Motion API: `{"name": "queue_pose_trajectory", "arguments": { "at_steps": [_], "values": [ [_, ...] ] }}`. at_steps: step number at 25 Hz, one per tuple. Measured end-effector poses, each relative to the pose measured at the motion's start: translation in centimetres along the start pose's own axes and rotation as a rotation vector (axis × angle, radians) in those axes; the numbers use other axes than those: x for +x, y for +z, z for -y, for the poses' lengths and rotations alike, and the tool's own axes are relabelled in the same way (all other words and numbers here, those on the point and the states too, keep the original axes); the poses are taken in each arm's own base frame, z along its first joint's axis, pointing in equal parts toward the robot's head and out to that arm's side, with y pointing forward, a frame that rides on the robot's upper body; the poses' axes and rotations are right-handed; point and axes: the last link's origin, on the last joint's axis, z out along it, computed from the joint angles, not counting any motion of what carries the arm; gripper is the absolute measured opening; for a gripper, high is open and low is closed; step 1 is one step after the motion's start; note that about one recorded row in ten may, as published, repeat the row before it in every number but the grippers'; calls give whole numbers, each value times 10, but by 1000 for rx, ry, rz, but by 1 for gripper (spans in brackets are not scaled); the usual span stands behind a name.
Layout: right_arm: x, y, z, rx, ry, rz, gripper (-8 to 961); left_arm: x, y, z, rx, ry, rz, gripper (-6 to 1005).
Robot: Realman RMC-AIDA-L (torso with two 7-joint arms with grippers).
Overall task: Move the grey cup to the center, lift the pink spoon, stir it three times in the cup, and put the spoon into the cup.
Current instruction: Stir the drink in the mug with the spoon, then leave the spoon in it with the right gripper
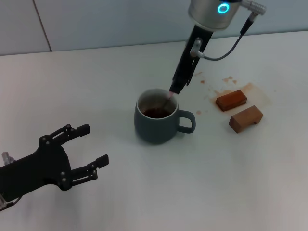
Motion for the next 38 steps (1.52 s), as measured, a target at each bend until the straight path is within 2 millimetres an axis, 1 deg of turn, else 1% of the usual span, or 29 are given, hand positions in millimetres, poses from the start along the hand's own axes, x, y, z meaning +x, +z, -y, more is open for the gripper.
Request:
{"name": "queue_pose_trajectory", "arguments": {
  "at_steps": [3, 6, 11, 14, 16, 20, 21, 30, 33, 38],
  "values": [
    [-5, 2, -2, 6, -12, 23, 151, 0, 0, 0, -1, 1, 0, 860],
    [-9, 2, 3, 43, -8, 46, 152, 1, 1, 1, -2, 3, 0, 859],
    [-5, 0, 4, 43, -3, 17, 154, 1, 1, 2, -2, 6, 0, 859],
    [-2, 0, -1, 16, -19, -11, 155, 1, 2, 2, 0, 6, 3, 860],
    [-4, 3, -6, -2, -43, -12, 156, 2, 2, 3, -1, 8, 3, 860],
    [-6, 8, -7, 14, -47, -14, 158, 2, 3, 3, -1, 9, 3, 859],
    [-6, 11, -6, 22, -42, -21, 158, 2, 3, 4, -1, 10, 2, 859],
    [-9, 15, -3, 51, -11, 1, 162, 3, 2, 5, 5, 12, -1, 860],
    [-8, 19, -2, 61, -5, -10, 163, 3, 2, 5, 7, 12, -1, 860],
    [-7, 23, -4, 74, -15, -28, 398, 3, 2, 5, 8, 11, -2, 859]
  ]
}}
